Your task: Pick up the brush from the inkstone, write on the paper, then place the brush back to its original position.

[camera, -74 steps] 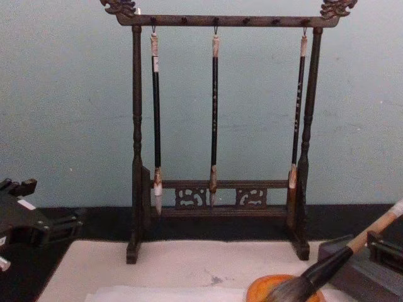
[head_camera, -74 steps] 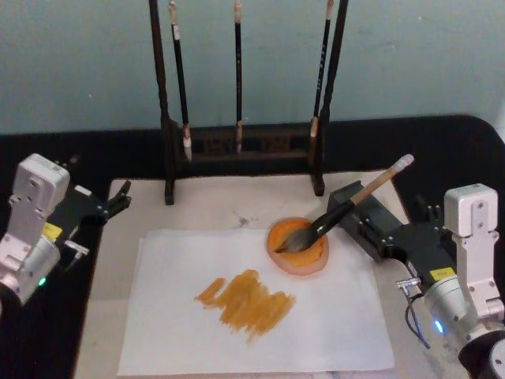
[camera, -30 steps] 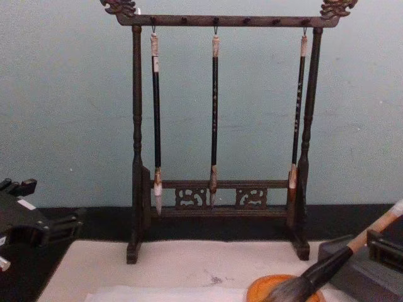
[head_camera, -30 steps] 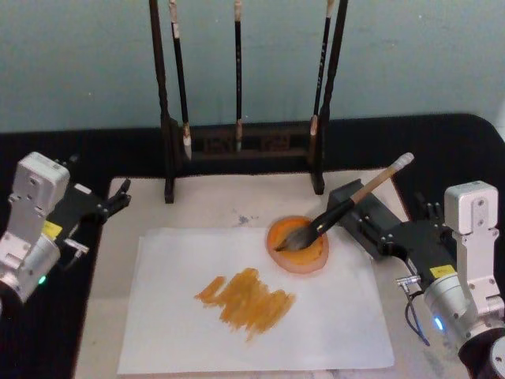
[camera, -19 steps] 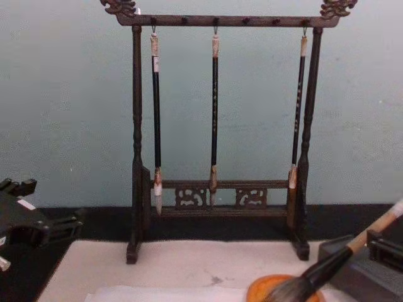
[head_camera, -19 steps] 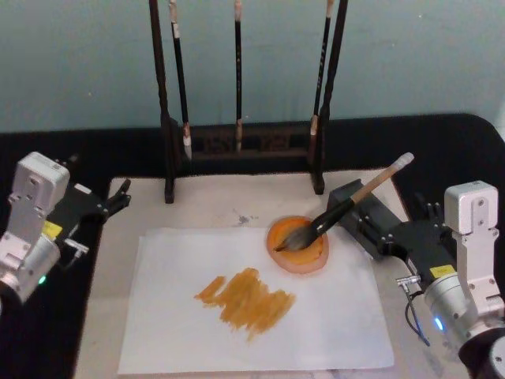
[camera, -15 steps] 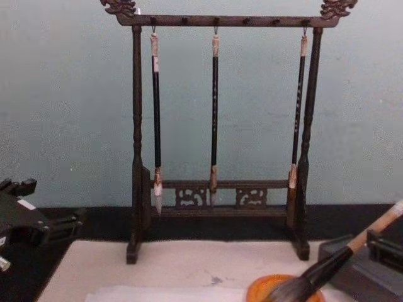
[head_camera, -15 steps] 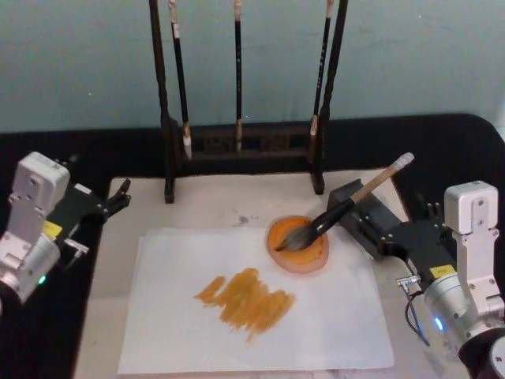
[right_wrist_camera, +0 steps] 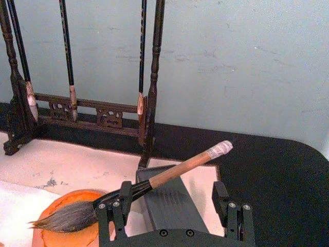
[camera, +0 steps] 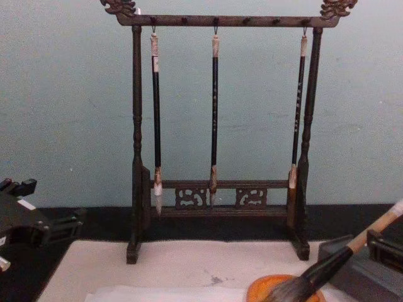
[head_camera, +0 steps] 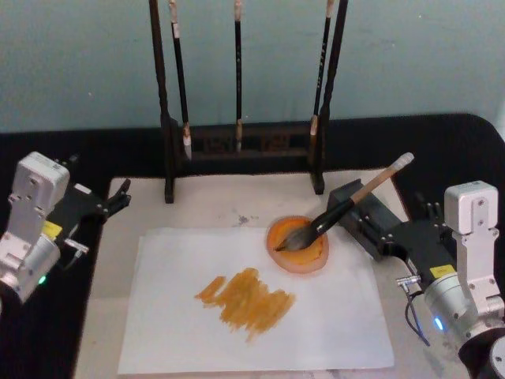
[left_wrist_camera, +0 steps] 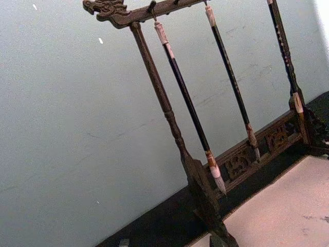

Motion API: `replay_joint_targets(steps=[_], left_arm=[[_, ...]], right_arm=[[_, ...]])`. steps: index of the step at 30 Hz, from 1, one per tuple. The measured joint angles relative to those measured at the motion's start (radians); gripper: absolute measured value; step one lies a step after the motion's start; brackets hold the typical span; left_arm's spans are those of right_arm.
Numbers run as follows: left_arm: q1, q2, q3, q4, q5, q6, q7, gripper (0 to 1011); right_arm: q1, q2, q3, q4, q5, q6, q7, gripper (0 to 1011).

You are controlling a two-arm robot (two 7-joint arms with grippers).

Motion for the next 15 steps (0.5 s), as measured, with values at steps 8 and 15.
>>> replay_joint_targets(steps=[8,15], left_arm=[[0.000,0.000,0.000,0.000,0.000,0.000,0.000,1010],[0.000,0.000,0.000,0.000,0.000,0.000,0.000,1009]], right_arm=[[0.000,0.000,0.000,0.000,0.000,0.000,0.000,1000],[0.000,0.000,0.000,0.000,0.000,0.000,0.000,1000]])
